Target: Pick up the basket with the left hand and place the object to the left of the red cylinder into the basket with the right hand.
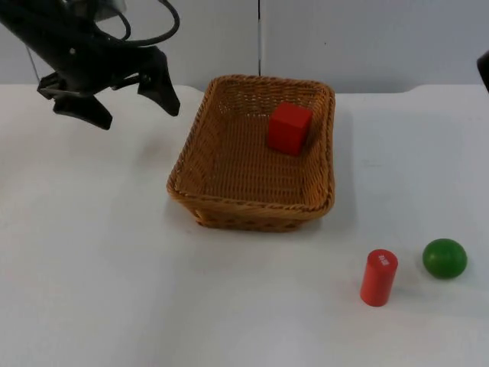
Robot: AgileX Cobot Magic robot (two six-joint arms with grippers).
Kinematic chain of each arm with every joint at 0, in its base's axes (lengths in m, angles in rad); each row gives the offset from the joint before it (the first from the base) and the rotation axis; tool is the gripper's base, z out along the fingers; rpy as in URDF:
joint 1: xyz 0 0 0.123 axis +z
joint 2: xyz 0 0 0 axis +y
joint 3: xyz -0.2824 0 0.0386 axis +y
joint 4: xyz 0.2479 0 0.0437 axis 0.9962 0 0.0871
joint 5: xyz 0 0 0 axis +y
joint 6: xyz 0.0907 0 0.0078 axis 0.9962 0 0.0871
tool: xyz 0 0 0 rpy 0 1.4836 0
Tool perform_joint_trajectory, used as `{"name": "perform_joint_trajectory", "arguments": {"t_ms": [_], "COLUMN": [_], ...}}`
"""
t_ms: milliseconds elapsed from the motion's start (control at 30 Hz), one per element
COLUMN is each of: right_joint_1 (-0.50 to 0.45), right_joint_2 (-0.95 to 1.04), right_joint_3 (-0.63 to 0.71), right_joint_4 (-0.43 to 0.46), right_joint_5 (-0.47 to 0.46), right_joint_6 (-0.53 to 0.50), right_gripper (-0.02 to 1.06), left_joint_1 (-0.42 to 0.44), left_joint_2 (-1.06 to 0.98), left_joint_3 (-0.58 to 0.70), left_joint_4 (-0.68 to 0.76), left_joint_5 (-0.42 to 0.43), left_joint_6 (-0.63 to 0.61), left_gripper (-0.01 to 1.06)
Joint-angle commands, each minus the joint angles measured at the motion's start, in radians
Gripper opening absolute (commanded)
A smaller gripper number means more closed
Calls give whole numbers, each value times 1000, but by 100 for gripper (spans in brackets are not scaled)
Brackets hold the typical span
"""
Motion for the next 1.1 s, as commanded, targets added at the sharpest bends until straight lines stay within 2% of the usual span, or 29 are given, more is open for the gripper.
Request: {"name": "perform_joint_trajectory", "arguments": {"t_ms": [0, 200, 267, 400, 433, 567, 600, 700, 1067], "right_joint_1": [-2, -2, -2, -2, -2, -2, -2, -2, -2], "right_joint_2": [-6, -6, -6, -6, -6, -47, -47, -111, -302], "right_joint_3": [6, 6, 6, 6, 6, 6, 6, 6, 50], "right_joint_4": [-5, -5, -5, -5, -5, -3, -3, -5, -3], "right_joint_5": [-23, -39, -41, -43, -43, -55, -55, -65, -64], "right_joint_6": [-4, -4, -4, -4, -4, -4, -4, -4, 21], "right_gripper": [87, 87, 87, 87, 87, 87, 87, 87, 87], "left_joint_1": [-5, -5, -5, -5, -5, -5, -5, -5, -5], "left_joint_2": [-32, -91, -116, -280, -280, -497, -497, -714, -1297], "left_joint_3": [-2, 10, 33, 256, 256, 525, 525, 705, 967], "left_joint_4": [50, 143, 143, 144, 144, 155, 155, 152, 148], "left_joint_5": [40, 104, 93, -68, -68, -216, -216, -297, -296], "left_joint_6": [-47, -100, -100, -94, -94, -86, -86, -86, -90], "left_gripper": [105, 105, 105, 105, 105, 105, 105, 105, 105]}}
